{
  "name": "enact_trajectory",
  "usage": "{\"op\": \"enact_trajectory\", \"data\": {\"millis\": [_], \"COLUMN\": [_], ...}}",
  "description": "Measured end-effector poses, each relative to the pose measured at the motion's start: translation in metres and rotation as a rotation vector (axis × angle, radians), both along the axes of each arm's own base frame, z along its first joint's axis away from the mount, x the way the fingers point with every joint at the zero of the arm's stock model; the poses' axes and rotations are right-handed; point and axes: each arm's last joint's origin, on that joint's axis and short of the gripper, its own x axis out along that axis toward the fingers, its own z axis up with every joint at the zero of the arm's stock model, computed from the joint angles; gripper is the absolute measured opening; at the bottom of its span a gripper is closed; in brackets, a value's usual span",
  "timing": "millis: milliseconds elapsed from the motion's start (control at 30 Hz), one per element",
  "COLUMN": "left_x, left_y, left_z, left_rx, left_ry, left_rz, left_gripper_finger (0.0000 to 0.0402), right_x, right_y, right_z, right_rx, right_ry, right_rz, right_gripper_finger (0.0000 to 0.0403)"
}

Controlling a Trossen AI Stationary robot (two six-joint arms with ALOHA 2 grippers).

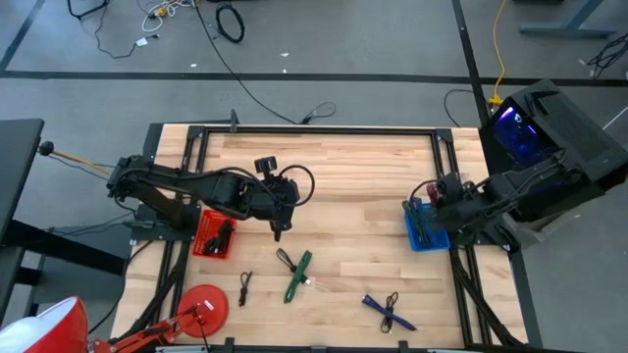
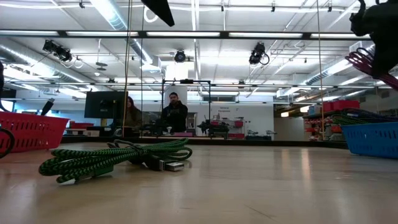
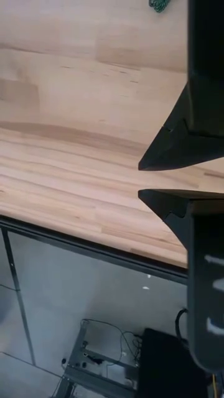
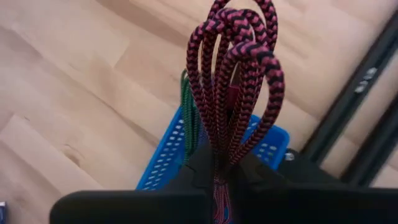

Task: Pick & Place USB Port
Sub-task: Put the pink charger cable into the blue bin, then put the green charger cable into the blue bin

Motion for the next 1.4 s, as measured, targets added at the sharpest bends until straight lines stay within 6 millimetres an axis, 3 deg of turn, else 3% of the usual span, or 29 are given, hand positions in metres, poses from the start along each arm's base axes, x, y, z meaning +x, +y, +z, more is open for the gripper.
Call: {"op": "enact_trajectory", "data": {"millis": [200,1000,1400], "left_x": [-0.001,-0.002,-0.002], "left_y": [-0.004,-0.006,-0.006], "left_z": [0.0,-0.001,-0.001], "left_rx": [0.002,-0.051,-0.052], "left_ry": [0.01,0.022,0.022], "left_rz": [-0.013,-0.042,-0.042], "left_gripper_finger": [0.0064,0.0064,0.0064], "right_x": [0.0,0.009,0.011], "right_y": [0.007,0.017,0.017], "right_z": [-0.031,-0.033,-0.032], "right_rx": [0.035,0.02,0.008], "right_ry": [0.067,0.099,0.083], "right_rz": [-0.001,-0.041,-0.026], "right_gripper_finger": [0.0011,0.0012,0.0113]}}
